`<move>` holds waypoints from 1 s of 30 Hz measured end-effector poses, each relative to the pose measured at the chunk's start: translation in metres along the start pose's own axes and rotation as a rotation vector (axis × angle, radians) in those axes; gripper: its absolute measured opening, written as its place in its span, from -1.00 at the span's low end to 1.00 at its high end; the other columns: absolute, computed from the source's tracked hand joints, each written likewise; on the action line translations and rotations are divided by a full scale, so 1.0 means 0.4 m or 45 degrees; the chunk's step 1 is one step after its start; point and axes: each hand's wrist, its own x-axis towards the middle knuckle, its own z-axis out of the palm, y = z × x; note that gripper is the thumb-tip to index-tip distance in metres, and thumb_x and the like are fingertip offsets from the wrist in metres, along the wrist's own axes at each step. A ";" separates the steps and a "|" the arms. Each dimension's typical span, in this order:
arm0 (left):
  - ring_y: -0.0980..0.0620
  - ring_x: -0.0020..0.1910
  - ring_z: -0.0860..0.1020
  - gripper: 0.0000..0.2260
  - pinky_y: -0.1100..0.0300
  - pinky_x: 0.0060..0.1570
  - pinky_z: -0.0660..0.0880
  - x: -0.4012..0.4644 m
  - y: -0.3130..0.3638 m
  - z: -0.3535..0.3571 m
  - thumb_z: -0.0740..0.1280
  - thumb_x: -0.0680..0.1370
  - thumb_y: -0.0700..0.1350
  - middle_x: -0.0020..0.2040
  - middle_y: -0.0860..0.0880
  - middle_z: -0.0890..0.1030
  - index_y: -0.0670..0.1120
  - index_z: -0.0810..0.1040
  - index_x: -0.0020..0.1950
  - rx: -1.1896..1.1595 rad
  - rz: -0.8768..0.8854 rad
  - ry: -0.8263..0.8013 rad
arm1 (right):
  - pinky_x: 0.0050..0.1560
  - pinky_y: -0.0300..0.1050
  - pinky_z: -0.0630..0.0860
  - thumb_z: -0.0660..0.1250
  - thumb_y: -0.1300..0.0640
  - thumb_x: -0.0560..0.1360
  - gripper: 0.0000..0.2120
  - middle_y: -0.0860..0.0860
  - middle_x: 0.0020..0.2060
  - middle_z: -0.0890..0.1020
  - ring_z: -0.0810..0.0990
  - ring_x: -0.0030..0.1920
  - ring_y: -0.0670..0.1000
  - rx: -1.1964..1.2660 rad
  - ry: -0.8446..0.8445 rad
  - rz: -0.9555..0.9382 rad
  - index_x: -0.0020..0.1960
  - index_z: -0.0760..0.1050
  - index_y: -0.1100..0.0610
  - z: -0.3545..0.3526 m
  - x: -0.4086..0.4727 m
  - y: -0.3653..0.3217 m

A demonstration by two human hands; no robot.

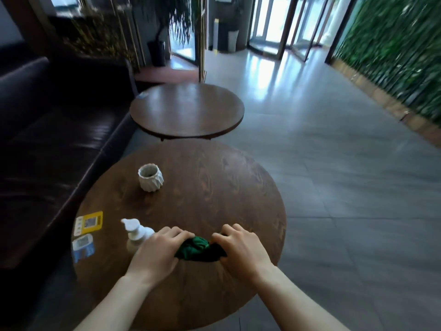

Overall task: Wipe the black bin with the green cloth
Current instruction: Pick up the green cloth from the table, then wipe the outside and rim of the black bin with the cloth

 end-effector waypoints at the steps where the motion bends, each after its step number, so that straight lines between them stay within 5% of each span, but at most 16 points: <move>1: 0.14 0.25 0.50 -0.46 0.15 0.11 0.52 -0.024 0.005 -0.049 0.39 0.47 -0.19 0.26 0.25 0.54 0.22 0.44 0.39 0.004 0.013 0.033 | -0.13 -0.01 0.47 0.30 0.07 0.59 -0.70 -0.02 0.12 0.53 0.51 0.12 0.09 -0.017 0.015 0.020 0.32 0.47 -0.09 -0.047 -0.016 -0.035; 15: 0.05 0.18 0.55 -0.53 0.05 0.02 0.55 -0.402 0.088 -0.656 0.43 0.42 -0.07 0.16 0.19 0.58 0.22 0.48 0.30 0.092 0.186 0.399 | 0.00 0.04 0.57 0.36 0.07 0.52 -0.69 0.01 0.10 0.57 0.55 0.15 0.15 -0.167 0.360 0.100 0.25 0.53 -0.10 -0.583 -0.295 -0.508; 30: 0.09 0.23 0.51 -0.60 0.06 0.11 0.52 -0.579 0.206 -0.862 0.40 0.48 -0.05 0.18 0.21 0.58 0.23 0.48 0.29 0.147 0.182 0.526 | -0.05 -0.02 0.54 0.36 0.03 0.53 -0.73 -0.02 0.09 0.59 0.57 0.12 0.11 -0.192 0.541 0.033 0.23 0.54 -0.12 -0.766 -0.438 -0.599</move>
